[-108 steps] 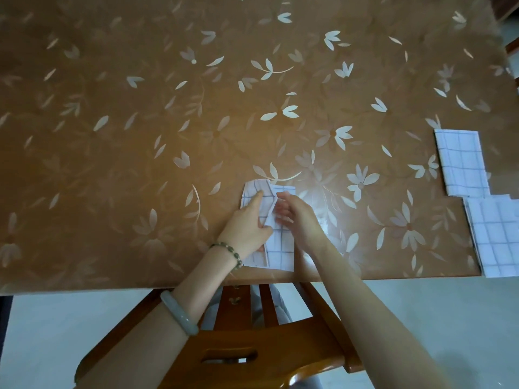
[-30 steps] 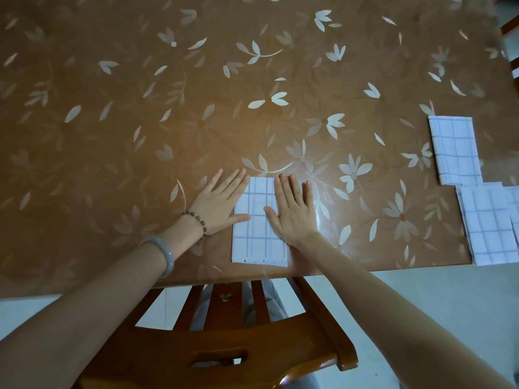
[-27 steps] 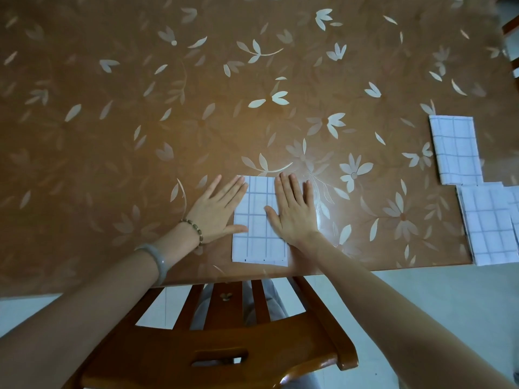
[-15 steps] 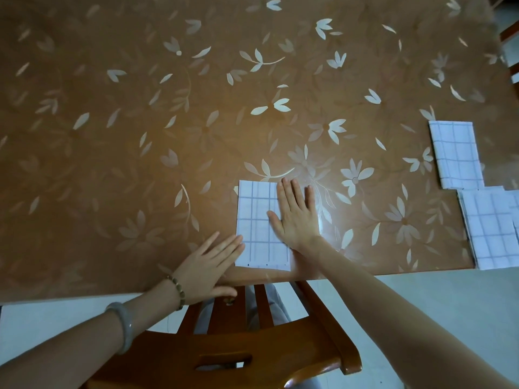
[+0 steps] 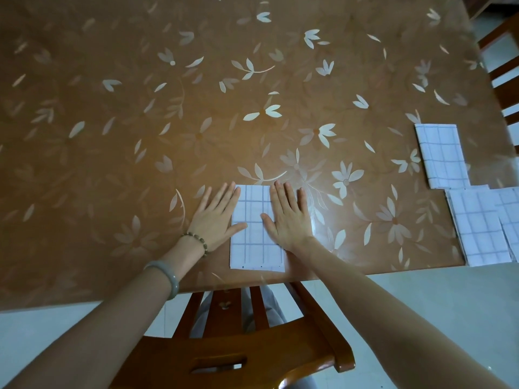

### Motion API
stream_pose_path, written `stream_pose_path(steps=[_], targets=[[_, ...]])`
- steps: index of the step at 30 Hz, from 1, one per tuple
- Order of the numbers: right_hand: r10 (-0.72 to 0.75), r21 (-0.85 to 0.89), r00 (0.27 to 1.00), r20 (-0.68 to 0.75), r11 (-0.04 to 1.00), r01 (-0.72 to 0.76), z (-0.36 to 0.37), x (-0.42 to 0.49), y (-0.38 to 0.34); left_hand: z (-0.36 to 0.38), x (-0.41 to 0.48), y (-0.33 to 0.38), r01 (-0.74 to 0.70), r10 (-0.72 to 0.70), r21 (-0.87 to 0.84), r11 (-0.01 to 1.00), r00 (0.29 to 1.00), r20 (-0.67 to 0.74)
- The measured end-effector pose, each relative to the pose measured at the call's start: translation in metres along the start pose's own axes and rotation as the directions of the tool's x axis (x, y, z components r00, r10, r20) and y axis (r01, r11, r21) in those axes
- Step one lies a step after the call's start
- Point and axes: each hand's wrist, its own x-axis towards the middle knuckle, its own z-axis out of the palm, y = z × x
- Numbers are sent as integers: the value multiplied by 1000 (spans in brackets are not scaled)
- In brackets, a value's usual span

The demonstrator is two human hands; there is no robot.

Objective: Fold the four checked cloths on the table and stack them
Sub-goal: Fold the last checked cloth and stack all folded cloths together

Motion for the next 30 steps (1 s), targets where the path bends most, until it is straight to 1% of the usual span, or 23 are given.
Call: stream_pose_path(steps=[4, 8, 10, 13, 14, 15, 17, 20, 22, 24, 27, 28, 29, 30], targets=[[-1, -8, 1000, -6, 1000, 1, 4, 1, 1, 10, -17, 11, 18, -18, 19, 1000, 1000, 0], [8, -25, 1000, 29, 1000, -7, 2, 1, 0, 20, -53, 26, 0, 3, -29, 1000, 994, 112], [15, -43, 998, 55, 999, -13, 0, 2, -1, 20, -69, 32, -37, 41, -38, 999, 991, 130], [25, -76, 995, 100, 997, -17, -5, 5, -2, 20, -82, 33, -71, 75, -55, 996, 994, 81], [28, -82, 996, 88, 996, -21, -9, 7, -3, 17, -83, 33, -52, 59, -101, 993, 996, 60], [23, -80, 998, 65, 997, -17, -14, 8, -5, 13, -81, 35, -10, 17, -184, 983, 999, 38], [-33, -48, 999, -8, 998, 33, -21, 8, -9, 3, -73, 41, 101, -112, -369, 924, 994, -8], [-100, 82, 988, -116, 991, 110, -23, 0, -15, -6, -56, 47, 233, -300, -517, 824, 953, -48], [-91, 191, 991, -100, 976, 109, -19, -7, -16, -11, -45, 52, 331, -415, -558, 760, 909, -26], [-87, 283, 996, -32, 955, 93, -17, -14, -14, -17, -35, 59, 443, -514, -569, 692, 857, 42], [-51, 377, 999, 16, 925, 41, -17, -16, -12, -25, -24, 72, 555, -599, -558, 617, 791, 125], [-45, 391, 999, 14, 920, 36, -18, -16, -11, -27, -21, 76, 580, -628, -584, 568, 764, 148], [-42, 401, 999, 13, 916, 33, -19, -16, -11, -27, -18, 77, 603, -664, -641, 474, 723, 190], [-40, 406, 999, 13, 913, 31, -19, -16, -12, -28, -15, 77, 614, -694, -712, 340, 675, 251]])
